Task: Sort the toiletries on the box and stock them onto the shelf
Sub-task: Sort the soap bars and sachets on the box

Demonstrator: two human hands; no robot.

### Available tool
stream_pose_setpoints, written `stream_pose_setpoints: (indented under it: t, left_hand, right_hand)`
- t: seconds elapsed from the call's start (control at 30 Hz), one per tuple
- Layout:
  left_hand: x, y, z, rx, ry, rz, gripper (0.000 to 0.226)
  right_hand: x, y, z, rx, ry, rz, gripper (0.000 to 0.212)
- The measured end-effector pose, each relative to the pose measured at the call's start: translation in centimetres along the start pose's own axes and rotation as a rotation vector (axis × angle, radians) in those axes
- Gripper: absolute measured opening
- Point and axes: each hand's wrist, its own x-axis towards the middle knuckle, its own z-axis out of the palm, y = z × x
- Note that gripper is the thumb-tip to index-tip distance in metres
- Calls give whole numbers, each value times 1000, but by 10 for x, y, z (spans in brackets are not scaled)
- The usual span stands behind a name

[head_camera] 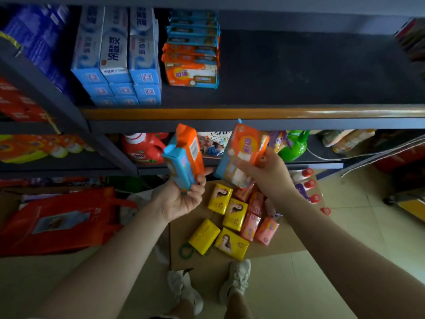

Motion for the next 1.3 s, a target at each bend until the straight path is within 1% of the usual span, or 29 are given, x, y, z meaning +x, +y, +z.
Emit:
stream_pose_setpoints:
  t: [0.07, 0.1, 0.2, 0.23, 0.3, 0.33, 0.37, 0.43, 0.47, 0.5, 0.53, 0.57, 0.6, 0.63, 0.67, 0.7, 0.77, 0.8, 0.83, 0.87, 0.93, 1.0, 1.07, 1.17, 1.23, 1.3]
  left_hand:
    - [0, 1, -4, 77, 187, 77, 36]
    - [-1, 0, -1, 120, 210, 111, 38]
    - [-4, -3, 2, 250, 280, 223, 43]
    - [-5, -3, 1, 301, 285, 280, 47]
    - [-9, -1, 0, 459, 274, 428, 72]
    - [-11, 0, -1, 570, 279, 519, 79]
    - [-13, 0, -1, 705, 302, 611, 78]
    - [-18, 3, -1, 1023, 419, 761, 61]
    - [-21, 5, 0, 1226, 478, 837, 52]
    - [-23, 6, -1, 1453, 489, 931, 45]
    - [-25, 7, -1, 1642, 457, 1020, 40]
    - [-26, 7, -4, 1763, 418, 1089, 38]
    - [-26, 7, -7, 1808, 404, 1123, 38]
    - [-26, 8, -11, 1792, 424, 1114, 39]
    - [-25, 8, -14, 1728, 477, 1067, 42]
    - [-24, 9, -18, 1632, 542, 994, 46]
    - [-22, 9, -32, 1472, 657, 828, 53]
    - [-20, 9, -41, 1448, 724, 777, 53]
    - [-18, 8, -53, 1454, 790, 746, 53]
    - [-15, 8, -63, 1469, 840, 719, 52]
    - [-6, 6, -86, 1481, 876, 678, 48]
    - [4, 4, -103, 1478, 880, 606, 46]
    - [16, 0, -118, 1452, 853, 552, 48]
    - [35, -6, -126, 1391, 775, 517, 49]
    - [50, -13, -124, 1383, 731, 484, 52]
    - [68, -21, -117, 1338, 700, 472, 54]
  right_hand:
    - [0, 2, -7, -397, 77, -160, 34]
    - [-1, 2, -10, -558, 117, -250, 36]
    - [3, 6, -16, -846, 230, -593, 35]
    - [4, 8, -17, -905, 249, -653, 35]
    - [8, 14, -20, -953, 286, -718, 34]
    - [10, 19, -22, -961, 309, -762, 34]
    - [11, 23, -25, -977, 321, -798, 35]
    - [16, 34, -30, -1014, 327, -838, 37]
    - [18, 39, -32, -1023, 321, -848, 39]
    - [19, 43, -33, -1028, 313, -859, 40]
    - [20, 46, -33, -1041, 310, -866, 40]
    - [20, 49, -31, -1057, 307, -869, 40]
    - [20, 51, -29, -1066, 296, -865, 41]
    - [21, 51, -25, -1052, 268, -829, 42]
    - [21, 50, -20, -1007, 204, -739, 41]
    - [22, 46, -15, -921, 112, -585, 40]
    - [26, 45, -1, -737, -77, -195, 45]
    - [28, 50, 8, -697, -140, -47, 46]
    - [32, 60, 18, -683, -185, 39, 47]
    - [35, 73, 29, -663, -216, 96, 47]
    - [44, 104, 52, -563, -228, 185, 49]
    - [51, 134, 72, -448, -207, 272, 54]
    - [53, 157, 82, -424, -177, 307, 53]
    - [49, 177, 69, -366, -99, 324, 44]
    - [47, 188, 47, -345, -65, 329, 45]
    - [46, 199, 23, -401, -25, 347, 48]
